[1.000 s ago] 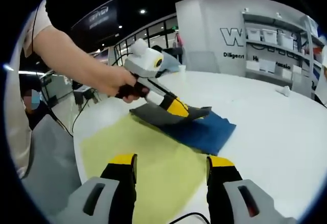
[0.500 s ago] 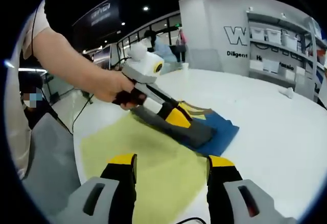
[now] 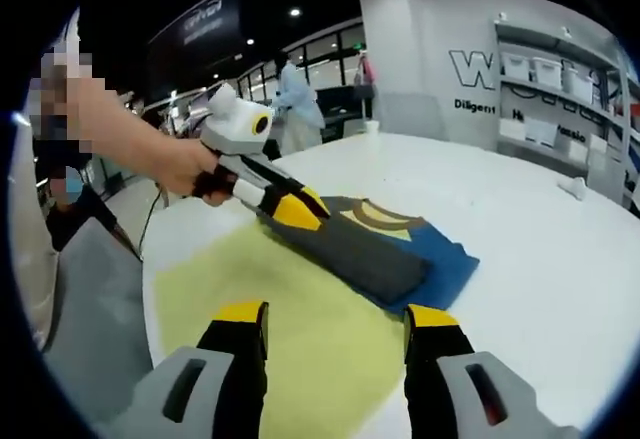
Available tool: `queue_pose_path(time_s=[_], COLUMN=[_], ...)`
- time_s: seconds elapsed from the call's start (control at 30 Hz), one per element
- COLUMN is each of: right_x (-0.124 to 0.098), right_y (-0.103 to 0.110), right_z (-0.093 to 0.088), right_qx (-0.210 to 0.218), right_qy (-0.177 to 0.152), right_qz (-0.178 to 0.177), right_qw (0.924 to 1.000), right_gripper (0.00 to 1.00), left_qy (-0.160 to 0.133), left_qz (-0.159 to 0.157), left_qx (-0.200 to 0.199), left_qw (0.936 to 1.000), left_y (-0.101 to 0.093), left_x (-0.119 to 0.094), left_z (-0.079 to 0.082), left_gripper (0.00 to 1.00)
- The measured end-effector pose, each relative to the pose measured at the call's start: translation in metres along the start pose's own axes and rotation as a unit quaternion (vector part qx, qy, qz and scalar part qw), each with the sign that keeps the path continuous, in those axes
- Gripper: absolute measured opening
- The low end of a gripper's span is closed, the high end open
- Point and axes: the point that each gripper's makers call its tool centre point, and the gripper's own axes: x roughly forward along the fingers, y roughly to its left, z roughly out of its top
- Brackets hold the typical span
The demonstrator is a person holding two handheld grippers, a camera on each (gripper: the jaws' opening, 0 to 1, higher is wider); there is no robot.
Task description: Fold the garment on the visible template until the final outline fits inside the template.
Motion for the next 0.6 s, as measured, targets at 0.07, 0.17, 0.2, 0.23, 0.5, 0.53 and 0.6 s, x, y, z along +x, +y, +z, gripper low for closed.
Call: queue_pose_path(time_s=[0.07, 0.17, 0.2, 0.23, 0.5, 0.53, 0.6], right_x=[0.004, 0.008, 0.010, 0.011, 0.022, 0.024, 0.027], right_y=[-0.001, -0.001, -0.001, -0.001, -0.006, -0.007, -0.008], right_z=[0.001, 0.003, 0.004, 0.005, 0.007, 0.007, 0.007], right_qx=[-0.002, -0.005, -0.006, -0.007, -0.018, -0.019, -0.019], right_qy=[0.002, 0.004, 0.003, 0.004, 0.009, 0.010, 0.012], right_qz=[0.002, 0.005, 0.006, 0.007, 0.011, 0.011, 0.011], right_qw=[1.0000, 1.0000, 1.0000, 0.9999, 0.9997, 0.9997, 0.9997], right_gripper=[0.51, 0.51, 0.51, 0.51, 0.49, 0.49, 0.48], left_qy=[-0.003, -0.008, -0.008, -0.010, -0.021, -0.020, -0.021], left_qz=[0.009, 0.022, 0.025, 0.028, 0.066, 0.073, 0.084], left_qx=[-0.003, -0.009, -0.009, -0.010, -0.022, -0.024, -0.030], left_qw=[0.9999, 0.9997, 0.9996, 0.9995, 0.9974, 0.9969, 0.9958], left_y=[0.007, 0.016, 0.017, 0.019, 0.041, 0.045, 0.053], left_x=[-0.011, -0.025, -0.029, -0.033, -0.065, -0.070, -0.077], left_z=[-0.004, -0.010, -0.012, -0.013, -0.024, -0.027, -0.032], left_gripper=[0.17, 0.16, 0.16, 0.16, 0.17, 0.17, 0.16])
